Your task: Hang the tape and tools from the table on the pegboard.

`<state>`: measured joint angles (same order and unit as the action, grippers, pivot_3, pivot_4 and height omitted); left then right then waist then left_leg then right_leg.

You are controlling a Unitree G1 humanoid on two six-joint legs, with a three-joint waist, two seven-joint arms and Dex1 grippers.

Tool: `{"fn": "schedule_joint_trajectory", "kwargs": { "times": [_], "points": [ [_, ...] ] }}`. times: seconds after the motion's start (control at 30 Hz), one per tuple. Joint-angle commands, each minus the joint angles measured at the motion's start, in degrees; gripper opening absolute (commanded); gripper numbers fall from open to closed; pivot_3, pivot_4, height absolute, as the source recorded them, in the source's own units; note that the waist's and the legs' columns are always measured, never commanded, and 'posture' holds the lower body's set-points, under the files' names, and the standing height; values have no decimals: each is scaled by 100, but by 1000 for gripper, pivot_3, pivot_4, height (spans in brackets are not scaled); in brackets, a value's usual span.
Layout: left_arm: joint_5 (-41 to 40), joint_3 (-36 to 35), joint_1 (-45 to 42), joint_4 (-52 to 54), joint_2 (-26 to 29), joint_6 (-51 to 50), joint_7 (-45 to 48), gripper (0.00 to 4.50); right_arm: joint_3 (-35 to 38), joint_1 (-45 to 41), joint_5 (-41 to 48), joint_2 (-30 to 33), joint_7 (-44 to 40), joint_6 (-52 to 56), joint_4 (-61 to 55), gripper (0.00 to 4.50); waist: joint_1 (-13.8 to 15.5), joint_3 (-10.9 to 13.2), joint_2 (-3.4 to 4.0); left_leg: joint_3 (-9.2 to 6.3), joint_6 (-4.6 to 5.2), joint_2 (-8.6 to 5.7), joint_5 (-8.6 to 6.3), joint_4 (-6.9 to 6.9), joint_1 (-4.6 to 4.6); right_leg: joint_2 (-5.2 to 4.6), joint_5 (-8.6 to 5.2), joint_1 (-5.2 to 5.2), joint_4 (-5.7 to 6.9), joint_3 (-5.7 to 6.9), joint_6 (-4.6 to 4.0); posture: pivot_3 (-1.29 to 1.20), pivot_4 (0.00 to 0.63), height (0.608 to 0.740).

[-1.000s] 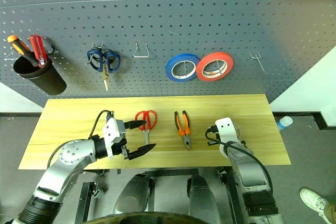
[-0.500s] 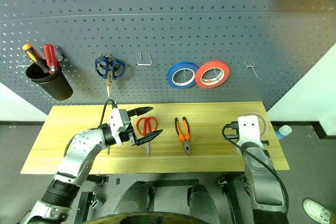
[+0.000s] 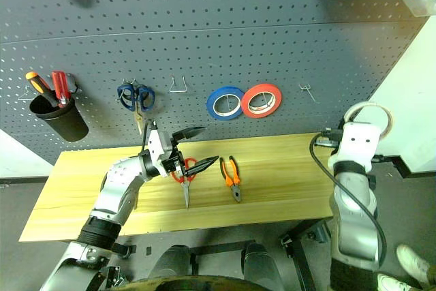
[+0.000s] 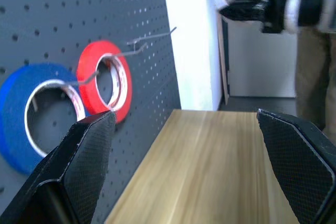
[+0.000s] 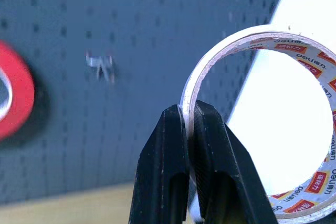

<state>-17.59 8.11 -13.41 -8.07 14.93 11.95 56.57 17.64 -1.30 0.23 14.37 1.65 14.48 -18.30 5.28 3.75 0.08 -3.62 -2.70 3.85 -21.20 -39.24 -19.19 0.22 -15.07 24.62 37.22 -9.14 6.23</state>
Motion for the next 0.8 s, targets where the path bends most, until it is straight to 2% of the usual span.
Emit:
{"fn": "schedule_joint_trajectory", "kwargs": {
  "times": [0.03,0.37,0.8],
  "points": [
    [-164,-128,-40,122,3,54,2,4500,-139,-421,-104,160,-82,-313,388,69,15,-3,5,-1,0,0,0,1,0,0,0,0,0,0,0,214,0,687],
    [-131,-165,137,266,38,85,-144,4500,-383,-1050,-86,262,-286,-642,1217,69,57,-6,8,-2,0,0,0,0,-2,0,1,0,1,0,1,248,0,687],
    [-119,-166,210,329,97,74,-237,4500,-536,-1075,-14,260,-447,-797,1487,69,182,-10,13,-2,0,0,0,0,3,0,1,0,7,0,1,263,0,687]
  ]
}}
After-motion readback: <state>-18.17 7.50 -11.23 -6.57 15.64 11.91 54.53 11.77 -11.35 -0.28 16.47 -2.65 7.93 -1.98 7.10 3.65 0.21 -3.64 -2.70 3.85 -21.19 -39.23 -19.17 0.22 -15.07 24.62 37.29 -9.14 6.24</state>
